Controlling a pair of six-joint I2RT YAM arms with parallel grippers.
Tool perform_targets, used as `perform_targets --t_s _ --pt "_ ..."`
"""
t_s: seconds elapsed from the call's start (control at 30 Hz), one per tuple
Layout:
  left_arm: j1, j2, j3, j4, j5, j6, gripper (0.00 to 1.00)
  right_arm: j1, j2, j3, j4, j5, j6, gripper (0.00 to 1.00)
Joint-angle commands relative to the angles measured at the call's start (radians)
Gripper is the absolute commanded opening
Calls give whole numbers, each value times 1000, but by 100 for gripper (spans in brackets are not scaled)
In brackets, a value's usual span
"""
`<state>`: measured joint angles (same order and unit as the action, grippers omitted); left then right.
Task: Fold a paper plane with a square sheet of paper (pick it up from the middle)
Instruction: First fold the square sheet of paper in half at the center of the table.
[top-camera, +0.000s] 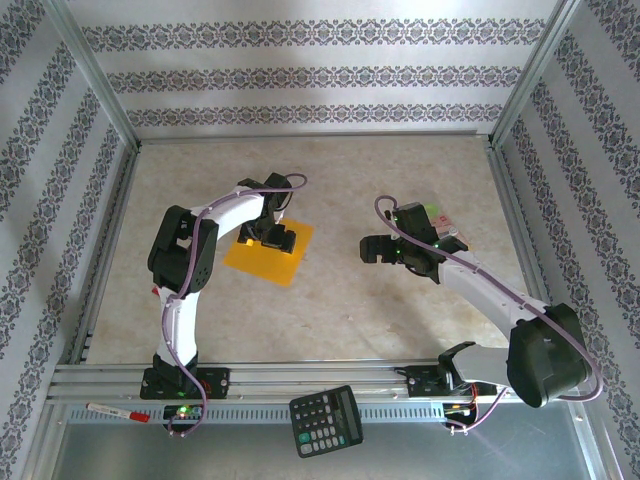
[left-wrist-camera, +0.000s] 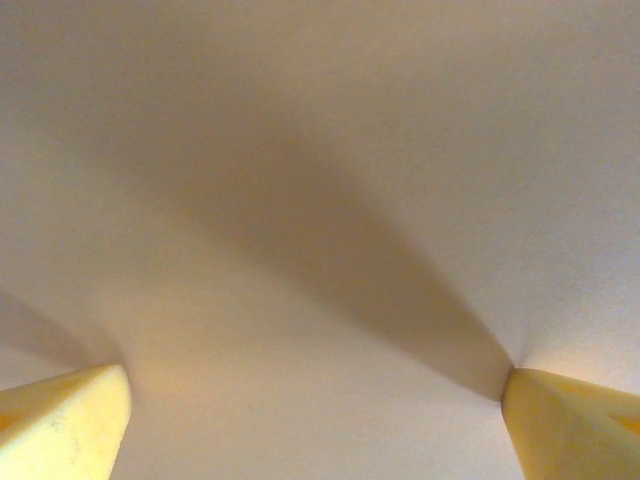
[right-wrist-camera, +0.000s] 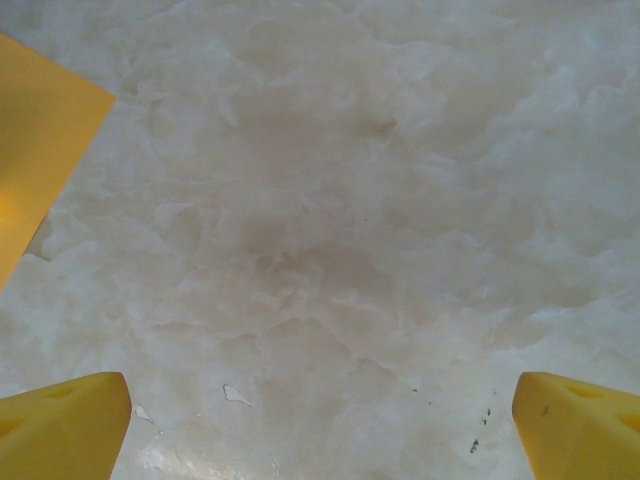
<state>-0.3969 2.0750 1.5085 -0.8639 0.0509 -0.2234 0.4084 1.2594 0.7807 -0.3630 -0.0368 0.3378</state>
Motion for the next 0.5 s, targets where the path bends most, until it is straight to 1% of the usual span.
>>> perform_targets --t_s 0.0,0.47 --pt "12 12 -26 -27 -8 15 93 3 8 23 7 -9 6 98" --pt "18 3 -43 -9 38 13 82 3 3 12 6 -5 9 98"
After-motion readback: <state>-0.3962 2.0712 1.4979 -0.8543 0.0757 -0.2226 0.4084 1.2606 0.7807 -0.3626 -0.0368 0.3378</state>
